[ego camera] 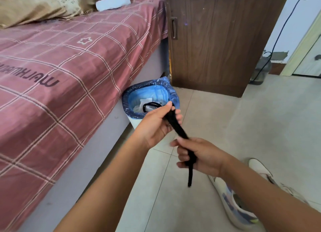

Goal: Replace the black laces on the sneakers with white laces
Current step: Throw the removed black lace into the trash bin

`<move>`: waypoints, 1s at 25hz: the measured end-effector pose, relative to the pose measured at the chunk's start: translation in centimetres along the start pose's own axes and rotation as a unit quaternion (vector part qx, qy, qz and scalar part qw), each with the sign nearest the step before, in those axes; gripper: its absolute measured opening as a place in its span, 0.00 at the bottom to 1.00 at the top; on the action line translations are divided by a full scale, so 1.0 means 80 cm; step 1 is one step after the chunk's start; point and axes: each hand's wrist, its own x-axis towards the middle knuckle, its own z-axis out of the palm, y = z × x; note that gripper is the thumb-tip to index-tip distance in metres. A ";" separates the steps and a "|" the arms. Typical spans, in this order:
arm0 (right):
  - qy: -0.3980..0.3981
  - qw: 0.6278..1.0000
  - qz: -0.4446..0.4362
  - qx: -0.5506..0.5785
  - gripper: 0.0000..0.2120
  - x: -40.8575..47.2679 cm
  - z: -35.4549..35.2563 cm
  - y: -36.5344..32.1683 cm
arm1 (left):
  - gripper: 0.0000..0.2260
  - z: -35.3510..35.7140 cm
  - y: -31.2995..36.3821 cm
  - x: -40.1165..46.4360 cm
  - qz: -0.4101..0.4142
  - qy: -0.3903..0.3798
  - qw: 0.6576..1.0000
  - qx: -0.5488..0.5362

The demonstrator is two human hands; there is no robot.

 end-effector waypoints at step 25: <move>0.123 0.896 -0.219 0.366 0.23 0.021 -0.054 -0.077 | 0.16 -0.106 -0.070 -0.039 -0.096 -0.055 0.974 0.199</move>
